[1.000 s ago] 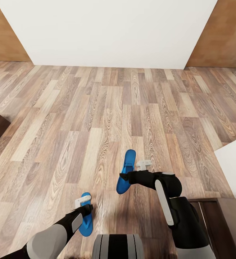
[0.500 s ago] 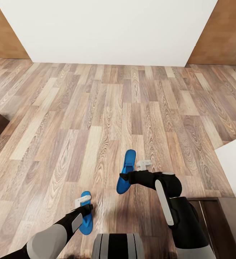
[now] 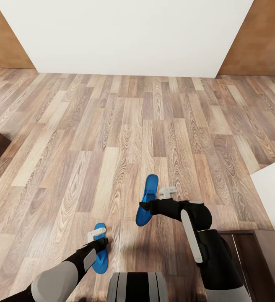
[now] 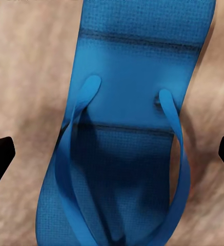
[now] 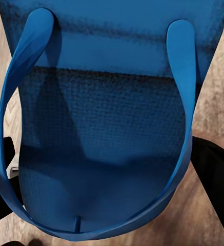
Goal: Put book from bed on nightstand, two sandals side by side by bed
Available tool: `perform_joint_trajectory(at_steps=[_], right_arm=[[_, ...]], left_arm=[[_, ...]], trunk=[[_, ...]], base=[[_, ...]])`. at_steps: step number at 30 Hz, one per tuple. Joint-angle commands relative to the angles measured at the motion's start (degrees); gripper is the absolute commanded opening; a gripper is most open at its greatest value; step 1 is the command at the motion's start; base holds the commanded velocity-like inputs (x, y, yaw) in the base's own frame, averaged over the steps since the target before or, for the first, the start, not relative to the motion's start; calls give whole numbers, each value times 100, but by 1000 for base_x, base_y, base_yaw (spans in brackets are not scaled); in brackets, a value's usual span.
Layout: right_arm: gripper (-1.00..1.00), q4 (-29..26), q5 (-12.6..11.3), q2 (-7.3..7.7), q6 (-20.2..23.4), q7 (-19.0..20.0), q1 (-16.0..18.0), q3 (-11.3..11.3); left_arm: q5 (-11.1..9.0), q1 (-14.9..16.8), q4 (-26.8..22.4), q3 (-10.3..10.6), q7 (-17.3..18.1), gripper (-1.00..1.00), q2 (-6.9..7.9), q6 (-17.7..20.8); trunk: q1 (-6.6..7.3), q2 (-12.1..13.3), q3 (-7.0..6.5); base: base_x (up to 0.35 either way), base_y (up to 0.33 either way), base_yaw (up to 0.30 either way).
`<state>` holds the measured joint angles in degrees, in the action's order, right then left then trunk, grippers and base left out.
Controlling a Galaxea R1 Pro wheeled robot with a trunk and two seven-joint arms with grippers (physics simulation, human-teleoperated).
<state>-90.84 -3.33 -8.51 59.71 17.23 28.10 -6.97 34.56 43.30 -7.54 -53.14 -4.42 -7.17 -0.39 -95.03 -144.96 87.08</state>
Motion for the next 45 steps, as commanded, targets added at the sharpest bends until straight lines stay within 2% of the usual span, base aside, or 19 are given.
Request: perform_joint_trajectory(at_steps=[1, 4, 9, 45], right_arm=[[-100, -4, -36, -1, 29, -18, 3, 2], [-100, -4, -36, -1, 29, -18, 3, 2], [-100, -4, -36, -1, 29, -18, 3, 2], [-100, -4, -36, -1, 29, -18, 3, 2]], left_arm=[[56, 3, -3, -39, -15, 100, -3, -4], [54, 3, -3, -39, -15, 100, -3, -4], [53, 3, -2, -39, -15, 100, -3, -19], [51, 3, -2, -39, -15, 100, -12, -49]], trunk=[[1, -1, 3], [1, -1, 3], [-12, -8, 114], [-12, -8, 114]], base=[[0, 0, 0], [0, 0, 0], [0, 0, 0], [0, 0, 0]])
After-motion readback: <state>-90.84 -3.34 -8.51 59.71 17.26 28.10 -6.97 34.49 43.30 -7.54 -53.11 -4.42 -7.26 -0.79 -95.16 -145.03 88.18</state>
